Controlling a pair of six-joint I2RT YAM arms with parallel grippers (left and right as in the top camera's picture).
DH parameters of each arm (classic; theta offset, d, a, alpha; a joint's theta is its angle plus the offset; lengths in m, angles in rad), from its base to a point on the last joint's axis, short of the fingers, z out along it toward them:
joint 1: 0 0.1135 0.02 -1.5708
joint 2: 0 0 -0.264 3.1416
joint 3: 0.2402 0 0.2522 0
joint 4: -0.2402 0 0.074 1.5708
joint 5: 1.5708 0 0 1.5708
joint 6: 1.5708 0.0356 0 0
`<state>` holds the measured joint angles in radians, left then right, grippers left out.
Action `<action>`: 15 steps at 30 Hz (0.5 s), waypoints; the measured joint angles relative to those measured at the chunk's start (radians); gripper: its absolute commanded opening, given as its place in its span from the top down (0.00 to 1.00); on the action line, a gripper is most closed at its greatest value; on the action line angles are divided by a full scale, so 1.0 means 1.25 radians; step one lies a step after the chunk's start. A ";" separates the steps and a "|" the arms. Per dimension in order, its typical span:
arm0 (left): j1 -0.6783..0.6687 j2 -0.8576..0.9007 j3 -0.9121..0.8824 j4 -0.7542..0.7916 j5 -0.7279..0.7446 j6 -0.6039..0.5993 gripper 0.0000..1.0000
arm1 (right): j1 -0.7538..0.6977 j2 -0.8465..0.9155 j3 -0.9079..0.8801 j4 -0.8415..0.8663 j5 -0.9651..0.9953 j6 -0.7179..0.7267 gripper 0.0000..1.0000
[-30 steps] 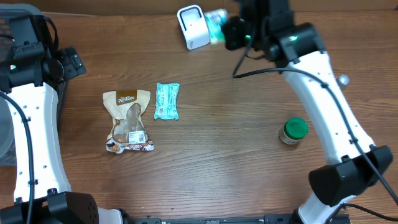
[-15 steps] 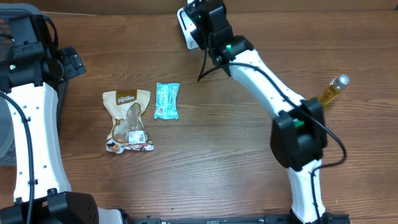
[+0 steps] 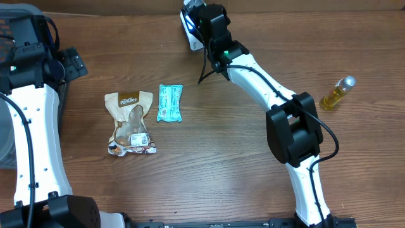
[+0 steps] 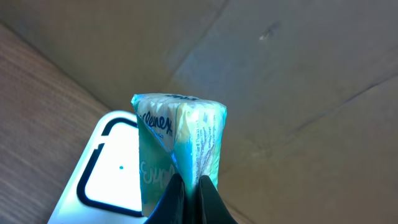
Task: Scan the item barcode
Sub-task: 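Carry the tissue pack to the white scanner with the right gripper, then move the tissue pack right and lower it beside the jar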
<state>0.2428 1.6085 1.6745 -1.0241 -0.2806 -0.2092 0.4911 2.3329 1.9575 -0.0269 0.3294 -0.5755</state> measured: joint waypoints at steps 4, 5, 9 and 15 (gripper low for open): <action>0.000 0.000 0.000 0.000 0.000 0.000 0.00 | 0.000 0.007 0.000 0.027 0.000 -0.002 0.96; 0.000 0.000 0.000 0.000 0.000 0.000 0.00 | 0.000 0.014 0.000 0.030 0.000 -0.001 0.96; 0.000 0.000 0.000 0.000 0.000 0.000 0.00 | 0.000 0.054 0.000 0.034 0.000 -0.002 0.96; 0.000 0.000 0.000 0.000 0.000 0.000 0.00 | 0.000 0.077 0.000 0.048 -0.001 -0.003 0.96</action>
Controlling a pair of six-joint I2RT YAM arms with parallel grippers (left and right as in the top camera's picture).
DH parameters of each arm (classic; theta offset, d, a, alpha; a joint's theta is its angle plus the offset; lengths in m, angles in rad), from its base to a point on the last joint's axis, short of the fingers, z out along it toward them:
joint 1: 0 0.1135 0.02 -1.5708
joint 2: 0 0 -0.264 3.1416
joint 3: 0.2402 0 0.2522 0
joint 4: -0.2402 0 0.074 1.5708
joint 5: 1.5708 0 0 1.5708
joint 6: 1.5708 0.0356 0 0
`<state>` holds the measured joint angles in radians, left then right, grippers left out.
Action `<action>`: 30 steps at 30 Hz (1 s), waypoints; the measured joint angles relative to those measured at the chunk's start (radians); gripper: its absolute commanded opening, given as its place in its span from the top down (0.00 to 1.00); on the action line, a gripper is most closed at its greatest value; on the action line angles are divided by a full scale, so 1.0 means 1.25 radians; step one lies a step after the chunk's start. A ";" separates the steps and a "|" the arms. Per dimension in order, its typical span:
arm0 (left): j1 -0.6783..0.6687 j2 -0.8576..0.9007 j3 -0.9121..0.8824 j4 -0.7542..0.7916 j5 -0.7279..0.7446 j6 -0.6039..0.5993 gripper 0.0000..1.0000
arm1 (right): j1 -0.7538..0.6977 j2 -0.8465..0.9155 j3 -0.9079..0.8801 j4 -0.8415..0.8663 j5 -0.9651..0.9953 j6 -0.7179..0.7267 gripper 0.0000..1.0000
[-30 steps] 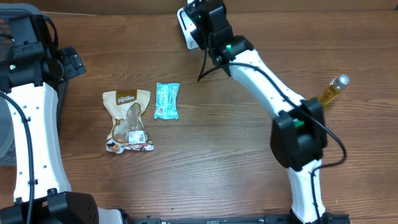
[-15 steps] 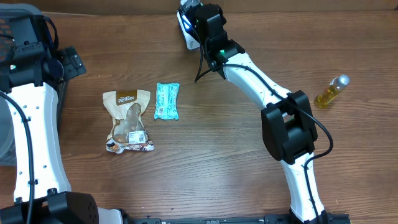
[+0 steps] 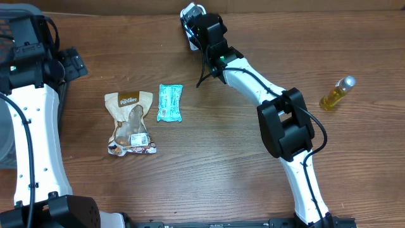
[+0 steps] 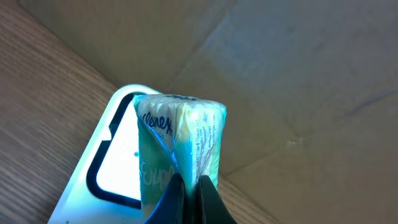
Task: Scan the item barcode
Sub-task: 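Move the tissue pack right and lower it beside the jar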
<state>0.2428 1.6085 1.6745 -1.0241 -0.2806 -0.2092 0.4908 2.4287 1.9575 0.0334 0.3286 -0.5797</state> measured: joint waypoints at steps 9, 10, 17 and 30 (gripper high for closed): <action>0.000 0.000 0.000 0.000 0.000 0.000 0.00 | 0.002 -0.015 0.000 -0.057 0.021 0.001 0.96; 0.000 0.000 0.000 0.000 0.000 0.000 0.01 | 0.003 -0.027 0.000 -0.089 0.023 0.009 0.96; 0.000 0.000 0.000 0.000 0.000 0.000 0.01 | 0.011 -0.266 -0.003 -0.424 0.032 0.203 0.96; 0.000 0.000 0.000 0.000 0.000 0.000 0.00 | -0.128 -0.401 -0.059 -1.015 -0.048 0.559 0.96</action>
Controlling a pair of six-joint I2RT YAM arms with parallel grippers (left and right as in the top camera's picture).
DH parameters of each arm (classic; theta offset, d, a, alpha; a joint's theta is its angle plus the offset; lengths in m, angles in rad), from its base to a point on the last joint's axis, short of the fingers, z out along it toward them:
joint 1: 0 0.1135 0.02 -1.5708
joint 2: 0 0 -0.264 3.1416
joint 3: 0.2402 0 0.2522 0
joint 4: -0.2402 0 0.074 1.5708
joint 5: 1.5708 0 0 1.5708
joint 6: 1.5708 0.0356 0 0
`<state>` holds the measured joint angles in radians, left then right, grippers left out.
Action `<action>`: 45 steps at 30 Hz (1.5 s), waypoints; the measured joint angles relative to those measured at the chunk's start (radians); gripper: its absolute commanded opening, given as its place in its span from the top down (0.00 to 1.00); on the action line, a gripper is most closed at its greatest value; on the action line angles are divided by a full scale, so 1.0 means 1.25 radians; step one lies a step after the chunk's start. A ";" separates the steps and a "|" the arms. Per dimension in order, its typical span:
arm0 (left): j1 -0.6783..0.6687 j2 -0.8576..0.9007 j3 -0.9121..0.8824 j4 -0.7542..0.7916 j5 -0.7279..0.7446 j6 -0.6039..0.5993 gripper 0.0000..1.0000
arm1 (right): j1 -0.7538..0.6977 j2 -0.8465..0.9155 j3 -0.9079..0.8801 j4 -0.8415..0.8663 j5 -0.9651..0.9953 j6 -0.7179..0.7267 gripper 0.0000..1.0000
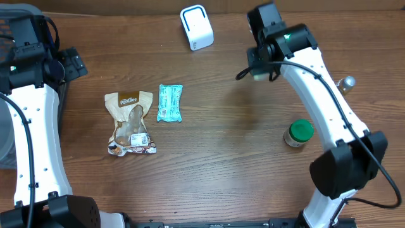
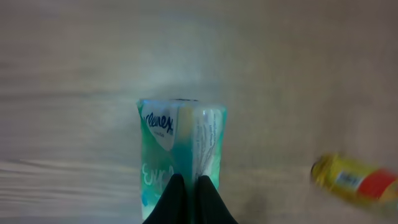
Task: Scan the item barcode
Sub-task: 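Move the tissue pack right and lower it beside the jar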
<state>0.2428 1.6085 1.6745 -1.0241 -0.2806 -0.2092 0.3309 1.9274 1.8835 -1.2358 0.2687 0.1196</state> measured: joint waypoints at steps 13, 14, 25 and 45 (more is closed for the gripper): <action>0.000 0.000 0.000 0.000 0.000 0.000 0.01 | -0.186 0.011 -0.266 0.106 -0.008 0.071 0.81; 0.000 0.000 0.000 0.000 0.000 0.000 0.00 | -0.190 0.011 -0.277 0.114 -0.008 0.070 0.59; 0.000 0.000 0.000 0.000 0.000 0.000 0.01 | -0.191 0.011 -0.311 0.166 -0.067 0.078 0.00; 0.000 0.000 0.000 0.000 0.000 0.000 0.00 | -0.082 0.011 -0.311 0.258 -0.434 0.093 0.00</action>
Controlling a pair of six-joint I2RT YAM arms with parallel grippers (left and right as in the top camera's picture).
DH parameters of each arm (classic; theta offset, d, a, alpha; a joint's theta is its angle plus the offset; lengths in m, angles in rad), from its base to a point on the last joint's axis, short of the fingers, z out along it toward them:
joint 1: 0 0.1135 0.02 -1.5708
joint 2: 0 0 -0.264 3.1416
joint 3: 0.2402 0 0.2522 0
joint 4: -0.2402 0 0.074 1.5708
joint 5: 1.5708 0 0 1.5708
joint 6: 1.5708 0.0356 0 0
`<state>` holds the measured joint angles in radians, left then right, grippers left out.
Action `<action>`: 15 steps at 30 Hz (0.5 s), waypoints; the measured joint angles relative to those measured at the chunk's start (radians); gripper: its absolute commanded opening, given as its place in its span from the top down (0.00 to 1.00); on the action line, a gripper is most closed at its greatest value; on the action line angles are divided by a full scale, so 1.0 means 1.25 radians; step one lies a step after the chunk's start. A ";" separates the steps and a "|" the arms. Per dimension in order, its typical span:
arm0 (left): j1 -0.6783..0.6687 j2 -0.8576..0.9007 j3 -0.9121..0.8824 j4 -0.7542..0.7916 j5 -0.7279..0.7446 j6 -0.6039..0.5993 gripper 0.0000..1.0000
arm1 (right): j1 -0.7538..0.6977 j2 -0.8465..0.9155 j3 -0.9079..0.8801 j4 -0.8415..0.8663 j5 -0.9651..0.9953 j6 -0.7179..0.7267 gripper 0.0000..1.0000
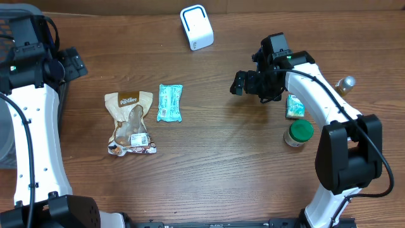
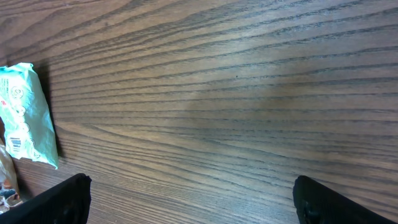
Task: Scan the item barcode
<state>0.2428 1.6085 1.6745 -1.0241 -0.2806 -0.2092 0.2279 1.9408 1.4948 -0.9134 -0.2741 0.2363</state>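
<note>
The white barcode scanner (image 1: 196, 26) stands at the table's far edge. A green Kleenex tissue pack (image 1: 294, 106) lies on the table at the right, apart from any gripper. My right gripper (image 1: 238, 83) (image 2: 193, 202) hovers left of that pack, open and empty, with its fingers (image 2: 62, 199) wide apart over bare wood. A teal packet (image 1: 169, 102) (image 2: 25, 115) and a brown snack bag (image 1: 130, 121) lie left of centre. My left gripper (image 1: 73, 63) rests at the far left; its jaws are too small to read.
A green-lidded jar (image 1: 298, 132) stands just in front of the tissue pack. A yellow bottle (image 1: 338, 88) lies at the right edge, partly behind my right arm. The wooden table (image 1: 209, 152) carries all of these.
The right gripper was shut on the tissue pack above the table right of the scanner. Now the pack lies by the green-lidded jar, and the gripper is open and further left.
My right gripper held the tissue pack upright in front of the scanner's window at the two oldest moments. Then it held the pack over the table to the right, away from the scanner. Now the pack is let go beside the jar.
</note>
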 measured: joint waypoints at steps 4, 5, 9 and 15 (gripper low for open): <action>0.000 0.000 0.000 0.000 0.000 0.000 0.00 | 0.000 0.000 0.000 0.000 -0.005 -0.001 0.00; 0.000 0.000 0.000 0.000 0.000 0.000 0.00 | 0.000 0.000 0.000 0.000 -0.006 0.000 0.00; 0.000 0.000 0.000 0.000 0.000 0.000 0.01 | 0.000 0.000 0.000 0.000 -0.006 0.000 0.00; 0.000 0.000 0.000 0.000 0.000 0.000 0.01 | 0.000 0.000 0.000 0.000 -0.007 -0.001 0.00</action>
<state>0.2428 1.6085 1.6745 -1.0241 -0.2806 -0.2092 0.2279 1.9408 1.4948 -0.9138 -0.2832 0.2356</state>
